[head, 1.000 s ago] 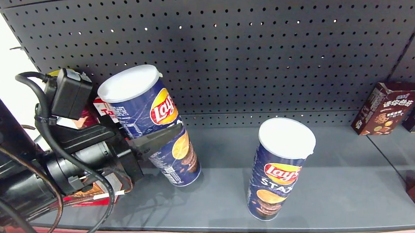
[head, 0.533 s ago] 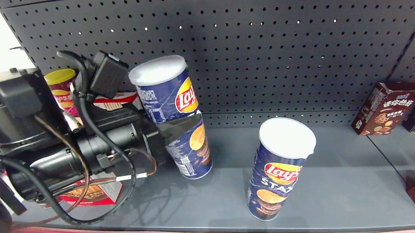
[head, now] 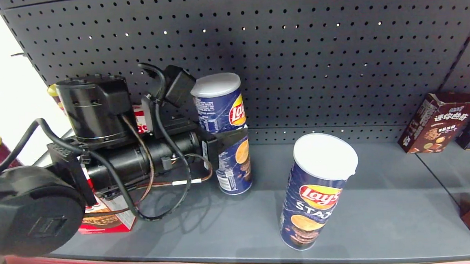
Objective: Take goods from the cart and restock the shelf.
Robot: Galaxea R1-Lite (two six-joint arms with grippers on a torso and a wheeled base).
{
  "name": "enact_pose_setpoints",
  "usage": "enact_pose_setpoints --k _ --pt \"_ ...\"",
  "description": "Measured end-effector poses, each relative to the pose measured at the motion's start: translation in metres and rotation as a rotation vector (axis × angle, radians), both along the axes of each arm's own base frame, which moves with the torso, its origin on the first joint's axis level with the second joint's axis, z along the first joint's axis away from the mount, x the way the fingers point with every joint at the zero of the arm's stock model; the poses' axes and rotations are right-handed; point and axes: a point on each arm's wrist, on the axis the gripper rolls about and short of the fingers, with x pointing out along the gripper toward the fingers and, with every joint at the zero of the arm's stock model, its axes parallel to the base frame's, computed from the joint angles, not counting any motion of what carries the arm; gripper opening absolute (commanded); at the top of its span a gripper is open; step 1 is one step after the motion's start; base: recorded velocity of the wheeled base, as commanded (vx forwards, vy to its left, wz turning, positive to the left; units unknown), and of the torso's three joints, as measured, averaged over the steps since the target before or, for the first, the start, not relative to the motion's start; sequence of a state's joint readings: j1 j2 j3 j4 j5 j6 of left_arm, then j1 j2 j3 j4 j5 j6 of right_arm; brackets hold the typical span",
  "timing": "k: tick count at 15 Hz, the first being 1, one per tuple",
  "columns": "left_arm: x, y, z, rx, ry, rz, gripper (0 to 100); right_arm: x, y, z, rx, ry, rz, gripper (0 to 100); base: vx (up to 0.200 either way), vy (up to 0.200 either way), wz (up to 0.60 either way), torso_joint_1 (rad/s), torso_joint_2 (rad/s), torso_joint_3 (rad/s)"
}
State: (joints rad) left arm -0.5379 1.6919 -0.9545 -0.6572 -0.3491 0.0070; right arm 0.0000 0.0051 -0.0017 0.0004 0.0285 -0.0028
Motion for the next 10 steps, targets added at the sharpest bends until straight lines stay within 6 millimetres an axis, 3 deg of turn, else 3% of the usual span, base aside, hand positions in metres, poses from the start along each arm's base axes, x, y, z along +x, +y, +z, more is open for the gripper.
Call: enact_pose_setpoints --k 4,10 --pt "0.031 -0.019 -0.002 0.039 -0.064 0.100 0 0.000 0.000 0.000 0.000 0.000 0.000 100 0.000 0.000 0.00 0.000 0.00 0.000" --pt "0.037 -0.043 -0.014 0.049 -0.046 0.067 0 0.000 0.000 0.000 0.000 0.000 0.000 100 0.000 0.000 0.00 0.000 0.00 0.000"
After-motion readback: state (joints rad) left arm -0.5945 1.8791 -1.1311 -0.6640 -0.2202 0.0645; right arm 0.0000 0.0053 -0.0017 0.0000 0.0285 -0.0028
